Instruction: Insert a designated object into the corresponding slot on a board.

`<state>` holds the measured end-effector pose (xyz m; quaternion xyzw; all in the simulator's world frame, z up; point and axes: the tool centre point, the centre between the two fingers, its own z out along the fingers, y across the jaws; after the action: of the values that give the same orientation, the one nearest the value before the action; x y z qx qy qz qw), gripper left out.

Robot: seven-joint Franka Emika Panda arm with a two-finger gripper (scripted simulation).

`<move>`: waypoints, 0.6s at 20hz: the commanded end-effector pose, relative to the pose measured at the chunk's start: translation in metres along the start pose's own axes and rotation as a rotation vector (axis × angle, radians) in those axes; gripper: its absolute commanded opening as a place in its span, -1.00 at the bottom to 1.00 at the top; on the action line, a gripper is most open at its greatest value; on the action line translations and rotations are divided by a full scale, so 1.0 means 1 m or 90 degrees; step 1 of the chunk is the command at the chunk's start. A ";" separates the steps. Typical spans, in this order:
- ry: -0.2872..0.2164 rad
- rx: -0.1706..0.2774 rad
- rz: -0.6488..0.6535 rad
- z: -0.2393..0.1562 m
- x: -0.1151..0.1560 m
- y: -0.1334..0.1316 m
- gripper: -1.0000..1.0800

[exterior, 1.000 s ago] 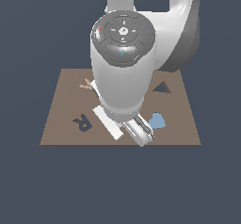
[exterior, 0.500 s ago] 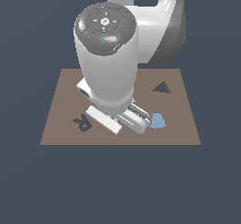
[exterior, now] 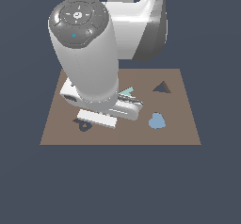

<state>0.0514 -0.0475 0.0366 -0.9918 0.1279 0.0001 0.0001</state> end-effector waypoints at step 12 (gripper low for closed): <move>0.000 0.000 -0.305 -0.002 0.017 0.041 -1.00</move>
<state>0.0556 -0.0864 0.0383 -0.9965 -0.0842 0.0000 0.0001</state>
